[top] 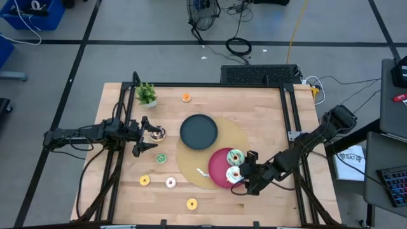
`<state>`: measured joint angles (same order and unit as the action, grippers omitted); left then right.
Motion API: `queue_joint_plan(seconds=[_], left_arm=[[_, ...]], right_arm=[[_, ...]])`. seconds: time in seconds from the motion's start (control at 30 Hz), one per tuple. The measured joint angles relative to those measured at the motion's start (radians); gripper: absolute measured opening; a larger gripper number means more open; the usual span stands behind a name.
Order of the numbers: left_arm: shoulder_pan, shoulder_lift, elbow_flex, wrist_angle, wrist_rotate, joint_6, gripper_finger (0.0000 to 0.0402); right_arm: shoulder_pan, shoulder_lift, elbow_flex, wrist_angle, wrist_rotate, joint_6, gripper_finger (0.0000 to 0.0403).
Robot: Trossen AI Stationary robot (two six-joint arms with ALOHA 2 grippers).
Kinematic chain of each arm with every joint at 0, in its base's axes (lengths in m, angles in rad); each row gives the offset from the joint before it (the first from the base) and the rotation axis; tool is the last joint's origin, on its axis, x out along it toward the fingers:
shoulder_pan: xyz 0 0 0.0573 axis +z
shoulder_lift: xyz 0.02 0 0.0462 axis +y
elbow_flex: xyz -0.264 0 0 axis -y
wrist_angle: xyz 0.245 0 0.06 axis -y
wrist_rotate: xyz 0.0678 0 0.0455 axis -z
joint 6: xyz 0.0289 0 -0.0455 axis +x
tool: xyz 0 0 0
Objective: Pick & Place donuts
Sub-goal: Put the large white doughnut on the pink plate
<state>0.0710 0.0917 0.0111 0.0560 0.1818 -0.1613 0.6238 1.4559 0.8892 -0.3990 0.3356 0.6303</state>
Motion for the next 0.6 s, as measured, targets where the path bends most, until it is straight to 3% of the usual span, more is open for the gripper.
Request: queue_joint_plan(seconds=[0.3,0.6], left_arm=[[0.000,0.000,0.000,0.000,0.000,0.000,0.0335],[0.000,0.000,0.000,0.000,0.000,0.000,0.0335]], right_arm=[[0.000,0.002,-0.116,0.097,-0.027,0.014,0.0302],[-0.001,0.002,-0.149,0.201,-0.027,0.024,0.0310]])
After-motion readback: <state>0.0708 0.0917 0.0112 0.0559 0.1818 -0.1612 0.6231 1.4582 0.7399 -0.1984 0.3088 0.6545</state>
